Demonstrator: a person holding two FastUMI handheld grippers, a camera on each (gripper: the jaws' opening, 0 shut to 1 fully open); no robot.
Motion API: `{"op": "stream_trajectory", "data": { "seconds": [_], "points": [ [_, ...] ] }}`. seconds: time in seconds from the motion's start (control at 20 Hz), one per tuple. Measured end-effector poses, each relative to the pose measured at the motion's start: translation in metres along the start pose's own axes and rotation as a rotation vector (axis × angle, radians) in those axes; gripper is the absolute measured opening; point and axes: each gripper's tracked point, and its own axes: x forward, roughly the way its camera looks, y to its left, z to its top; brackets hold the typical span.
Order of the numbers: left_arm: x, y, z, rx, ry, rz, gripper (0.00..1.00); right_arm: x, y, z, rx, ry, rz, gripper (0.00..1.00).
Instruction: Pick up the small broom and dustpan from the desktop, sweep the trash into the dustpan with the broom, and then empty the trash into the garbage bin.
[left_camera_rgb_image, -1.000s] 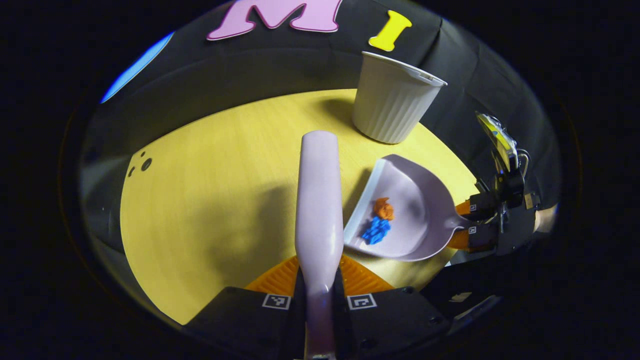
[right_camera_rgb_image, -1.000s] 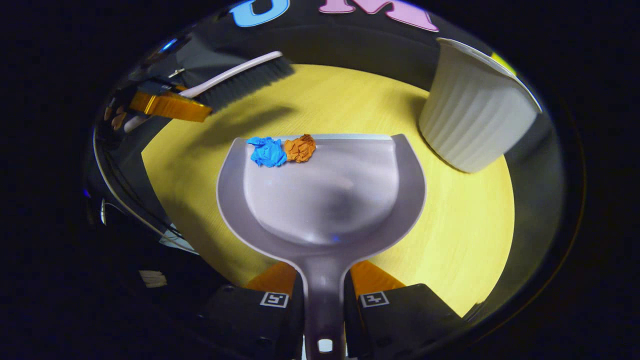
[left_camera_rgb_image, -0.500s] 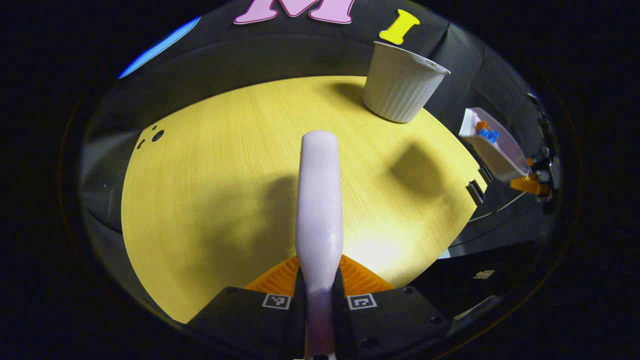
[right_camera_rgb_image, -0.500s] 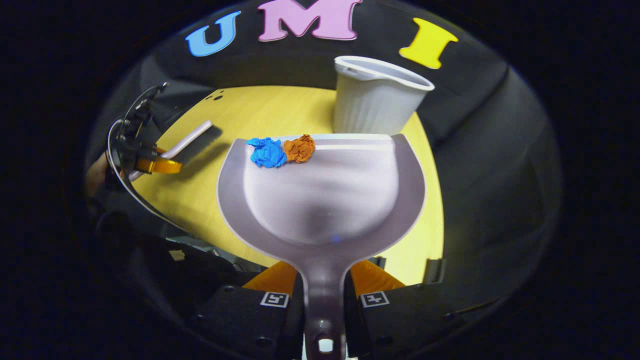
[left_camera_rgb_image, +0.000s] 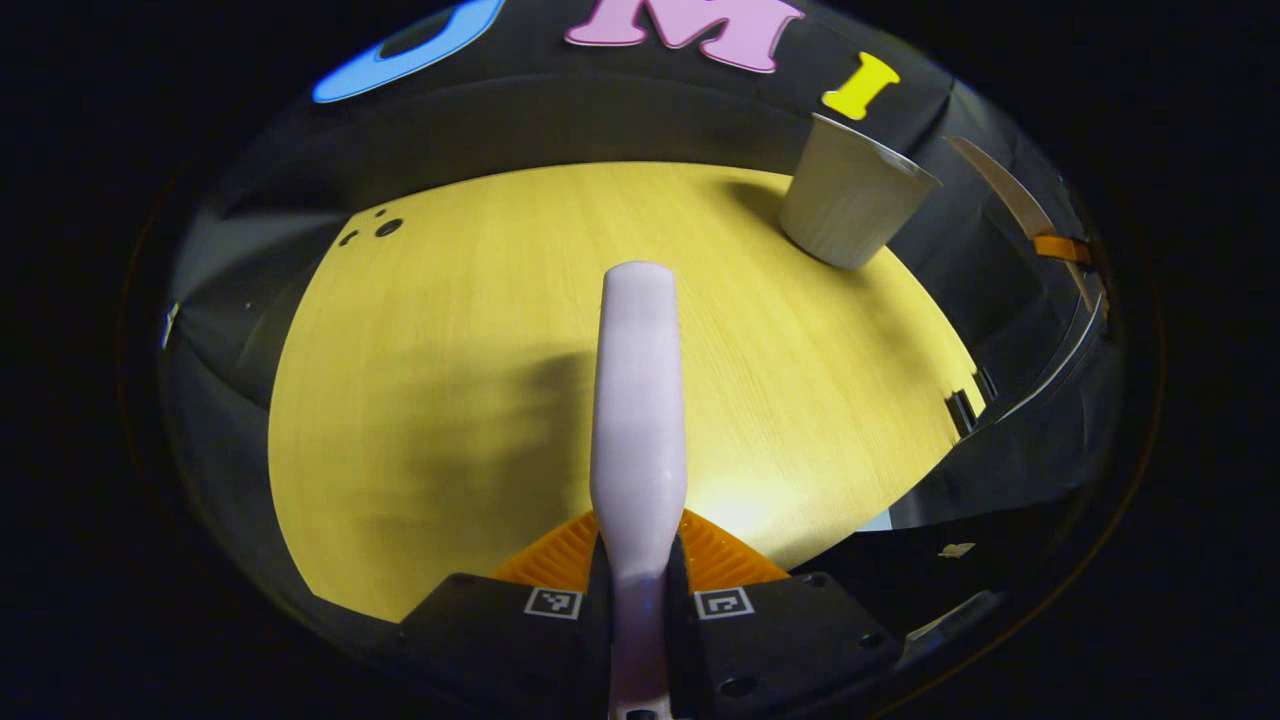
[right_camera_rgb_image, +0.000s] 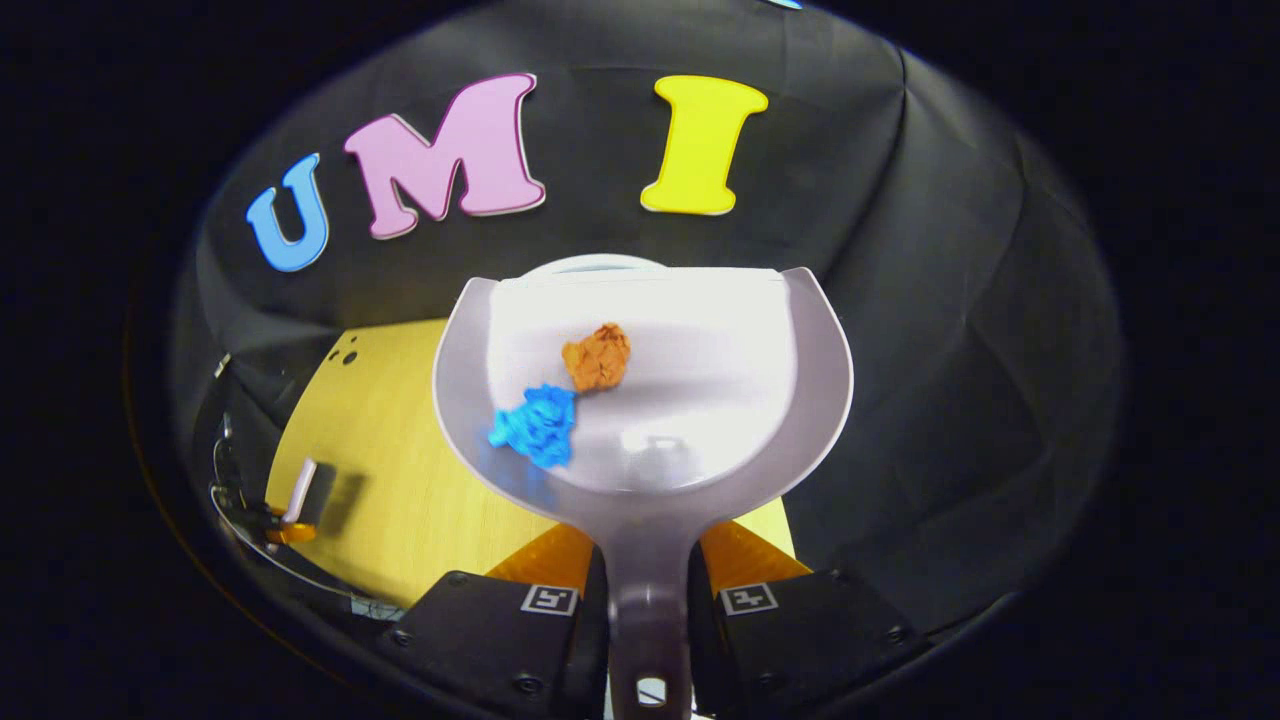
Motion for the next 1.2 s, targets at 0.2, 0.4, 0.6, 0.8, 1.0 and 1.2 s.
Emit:
{"op": "stream_trajectory", "data": {
  "seconds": [0.2, 0.4, 0.6, 0.8, 1.0, 1.2],
  "points": [
    [-0.011, 0.019, -0.006, -0.108, -0.020, 0.036, 0.27, -0.001, -0.012, 0.016, -0.059, -0.047, -0.066, 0.37],
    [-0.015, 0.029, -0.015, -0.185, -0.033, 0.079, 0.27, -0.006, -0.019, 0.024, -0.169, -0.061, -0.137, 0.37],
    [-0.018, 0.038, -0.022, -0.258, -0.050, 0.111, 0.27, -0.009, -0.025, 0.027, -0.328, -0.038, -0.236, 0.37],
    [-0.019, 0.042, -0.025, -0.317, -0.051, 0.126, 0.27, -0.015, -0.047, 0.036, -0.522, -0.052, -0.340, 0.37],
    [-0.018, 0.042, -0.026, -0.313, -0.043, 0.134, 0.27, -0.019, -0.048, 0.040, -0.733, -0.072, -0.414, 0.37],
    [-0.015, 0.039, -0.027, -0.302, -0.036, 0.140, 0.27, -0.022, -0.051, 0.047, -0.951, -0.105, -0.477, 0.37]
  ]
}}
